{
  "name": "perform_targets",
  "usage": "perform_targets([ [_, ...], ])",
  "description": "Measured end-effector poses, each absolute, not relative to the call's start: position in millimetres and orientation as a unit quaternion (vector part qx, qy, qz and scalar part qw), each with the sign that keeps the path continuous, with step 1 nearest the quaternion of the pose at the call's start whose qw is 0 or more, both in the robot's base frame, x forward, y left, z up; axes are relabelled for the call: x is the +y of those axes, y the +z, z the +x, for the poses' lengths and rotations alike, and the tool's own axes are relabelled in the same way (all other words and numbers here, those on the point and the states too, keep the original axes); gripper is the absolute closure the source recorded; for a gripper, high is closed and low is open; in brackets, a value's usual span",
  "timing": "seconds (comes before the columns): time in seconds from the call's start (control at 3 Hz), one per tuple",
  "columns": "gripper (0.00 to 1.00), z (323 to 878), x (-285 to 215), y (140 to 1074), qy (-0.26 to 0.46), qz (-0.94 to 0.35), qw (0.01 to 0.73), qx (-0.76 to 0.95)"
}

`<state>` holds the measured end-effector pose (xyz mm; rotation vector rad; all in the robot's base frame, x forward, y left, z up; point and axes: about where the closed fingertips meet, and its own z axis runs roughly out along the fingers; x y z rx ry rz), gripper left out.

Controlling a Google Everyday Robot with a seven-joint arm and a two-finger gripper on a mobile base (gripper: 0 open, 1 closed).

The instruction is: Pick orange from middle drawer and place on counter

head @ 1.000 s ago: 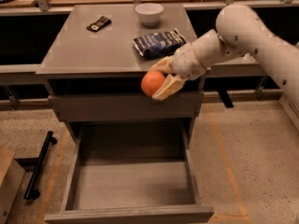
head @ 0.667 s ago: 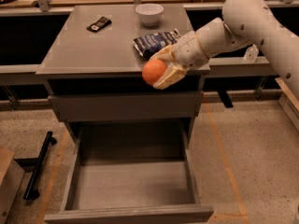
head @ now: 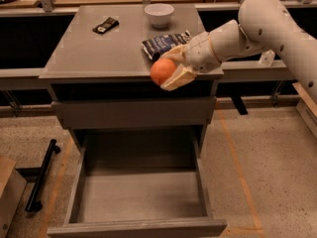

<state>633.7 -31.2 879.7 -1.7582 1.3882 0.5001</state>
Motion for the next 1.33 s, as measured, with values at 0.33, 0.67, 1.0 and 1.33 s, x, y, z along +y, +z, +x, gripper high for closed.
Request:
perform_targets([
  [0.33, 1.0, 665.5, -16.1, 899.2, 0.179, -0.671, 0.462, 0.552],
  [0.67, 1.0, 704.6, 6.9, 904.8, 0.18, -0.628, 0.513, 0.557],
  [1.0, 1.0, 740.2, 35.6, 896.5, 0.198, -0.591, 0.544, 0.562],
  [1.33, 1.0, 771.5, 64.7, 883.8, 0.22, -0.559, 0.562, 0.568],
])
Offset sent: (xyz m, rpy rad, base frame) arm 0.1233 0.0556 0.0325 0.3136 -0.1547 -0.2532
